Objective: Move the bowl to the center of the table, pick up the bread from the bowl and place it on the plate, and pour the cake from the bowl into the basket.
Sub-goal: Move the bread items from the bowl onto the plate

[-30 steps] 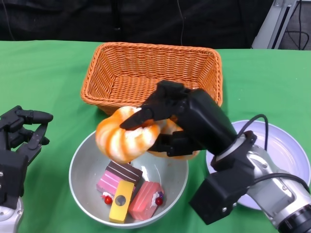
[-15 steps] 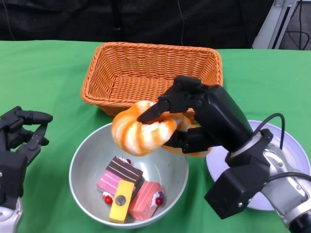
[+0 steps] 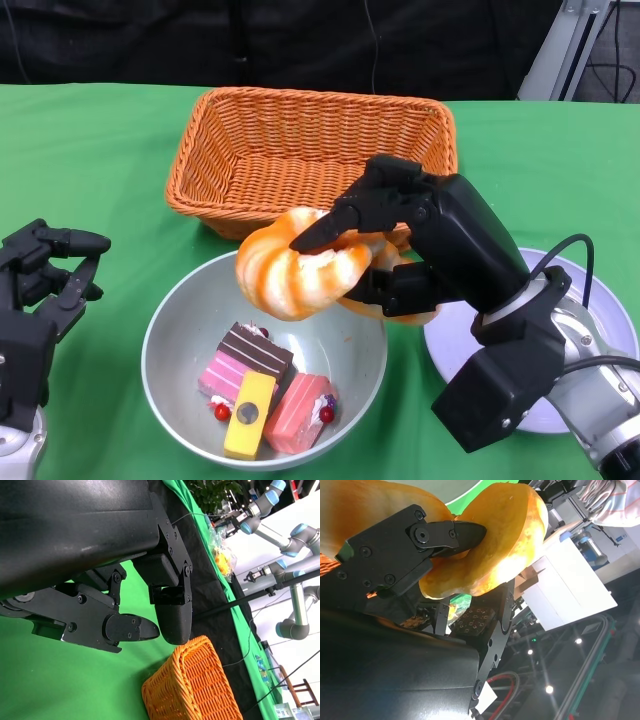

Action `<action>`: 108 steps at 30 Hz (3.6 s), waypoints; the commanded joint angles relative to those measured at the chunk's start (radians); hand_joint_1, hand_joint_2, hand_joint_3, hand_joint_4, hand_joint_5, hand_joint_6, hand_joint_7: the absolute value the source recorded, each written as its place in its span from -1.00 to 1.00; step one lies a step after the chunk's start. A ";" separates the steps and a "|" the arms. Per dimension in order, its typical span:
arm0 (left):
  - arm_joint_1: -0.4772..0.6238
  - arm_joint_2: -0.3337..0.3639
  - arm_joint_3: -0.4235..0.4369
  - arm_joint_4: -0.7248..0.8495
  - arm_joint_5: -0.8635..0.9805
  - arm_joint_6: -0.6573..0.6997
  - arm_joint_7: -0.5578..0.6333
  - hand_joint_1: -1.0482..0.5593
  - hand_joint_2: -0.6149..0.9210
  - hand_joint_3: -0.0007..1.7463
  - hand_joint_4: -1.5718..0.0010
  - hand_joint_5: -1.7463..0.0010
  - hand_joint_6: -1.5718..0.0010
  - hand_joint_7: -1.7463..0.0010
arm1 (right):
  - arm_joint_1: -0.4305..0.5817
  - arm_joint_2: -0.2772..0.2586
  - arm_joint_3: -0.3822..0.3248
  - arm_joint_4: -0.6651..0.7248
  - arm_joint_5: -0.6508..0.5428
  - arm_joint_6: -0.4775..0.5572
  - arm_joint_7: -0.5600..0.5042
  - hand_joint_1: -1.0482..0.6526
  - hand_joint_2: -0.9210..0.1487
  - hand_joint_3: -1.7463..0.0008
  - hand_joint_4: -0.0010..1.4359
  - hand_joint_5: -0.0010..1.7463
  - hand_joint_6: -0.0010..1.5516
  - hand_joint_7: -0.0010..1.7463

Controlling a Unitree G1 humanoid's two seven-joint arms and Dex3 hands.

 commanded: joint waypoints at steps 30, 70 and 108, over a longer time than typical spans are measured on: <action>-0.017 0.030 0.011 0.023 -0.021 -0.006 -0.010 0.18 1.00 -0.64 -0.09 -0.47 -0.13 -0.04 | 0.128 -0.173 -0.163 -0.078 0.056 -0.003 0.033 0.14 -0.32 0.01 0.09 0.78 0.22 -0.05; -0.007 0.056 0.008 0.033 -0.032 -0.033 -0.022 0.18 1.00 -0.66 -0.11 -0.42 -0.16 0.00 | 0.070 -0.258 -0.180 0.453 -0.121 -0.116 -0.333 0.25 -0.39 0.15 0.13 0.67 0.22 -0.10; -0.003 0.050 0.004 0.021 -0.025 -0.037 -0.021 0.18 1.00 -0.64 -0.10 -0.44 -0.14 0.00 | 0.067 -0.227 0.003 0.519 -0.118 0.057 -0.323 0.21 -0.99 0.93 0.23 0.27 0.52 -0.76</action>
